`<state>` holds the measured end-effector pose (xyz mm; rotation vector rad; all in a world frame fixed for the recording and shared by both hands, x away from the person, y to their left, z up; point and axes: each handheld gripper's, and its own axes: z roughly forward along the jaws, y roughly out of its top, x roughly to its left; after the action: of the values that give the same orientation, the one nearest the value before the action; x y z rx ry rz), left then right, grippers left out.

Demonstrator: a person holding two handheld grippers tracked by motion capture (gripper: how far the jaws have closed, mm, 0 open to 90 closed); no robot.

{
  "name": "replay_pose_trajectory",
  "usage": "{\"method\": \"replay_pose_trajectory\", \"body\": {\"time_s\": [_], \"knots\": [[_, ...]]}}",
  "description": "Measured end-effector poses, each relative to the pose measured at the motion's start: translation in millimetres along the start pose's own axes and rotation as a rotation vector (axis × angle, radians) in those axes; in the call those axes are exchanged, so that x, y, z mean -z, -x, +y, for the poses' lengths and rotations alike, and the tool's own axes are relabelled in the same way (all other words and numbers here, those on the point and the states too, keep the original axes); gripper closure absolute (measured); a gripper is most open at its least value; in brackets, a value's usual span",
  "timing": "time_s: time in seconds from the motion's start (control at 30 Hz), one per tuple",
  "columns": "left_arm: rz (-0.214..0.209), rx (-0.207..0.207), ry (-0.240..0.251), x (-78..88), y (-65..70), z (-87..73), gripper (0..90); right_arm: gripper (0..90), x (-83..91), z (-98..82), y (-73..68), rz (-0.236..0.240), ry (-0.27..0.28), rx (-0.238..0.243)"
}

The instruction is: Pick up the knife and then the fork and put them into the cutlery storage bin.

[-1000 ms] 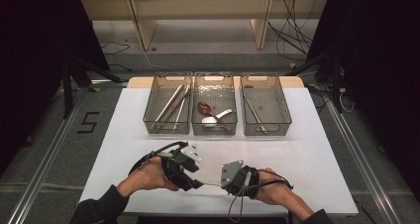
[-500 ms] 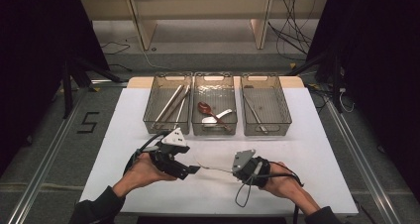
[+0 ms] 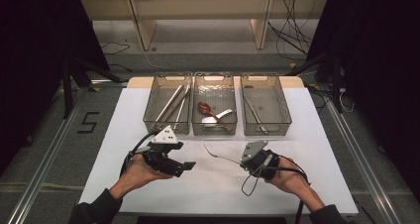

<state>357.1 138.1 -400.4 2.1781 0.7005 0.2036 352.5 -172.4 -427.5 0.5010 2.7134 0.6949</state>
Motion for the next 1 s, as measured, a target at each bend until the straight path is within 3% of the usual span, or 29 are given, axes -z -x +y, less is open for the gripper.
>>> {"method": "replay_pose_trajectory", "body": {"time_s": [0.6, 1.0], "knots": [[0.033, 0.046, 0.041, 9.7, -7.9, -11.5, 17.4, 87.7, 13.2, -7.3, 18.0, -0.019, 0.049, -0.113], [0.034, 0.066, 0.059, 14.9, -9.7, -18.2, 17.2, 87.7, 26.5, -11.1, 33.4, -0.067, 0.095, -0.193]]}}
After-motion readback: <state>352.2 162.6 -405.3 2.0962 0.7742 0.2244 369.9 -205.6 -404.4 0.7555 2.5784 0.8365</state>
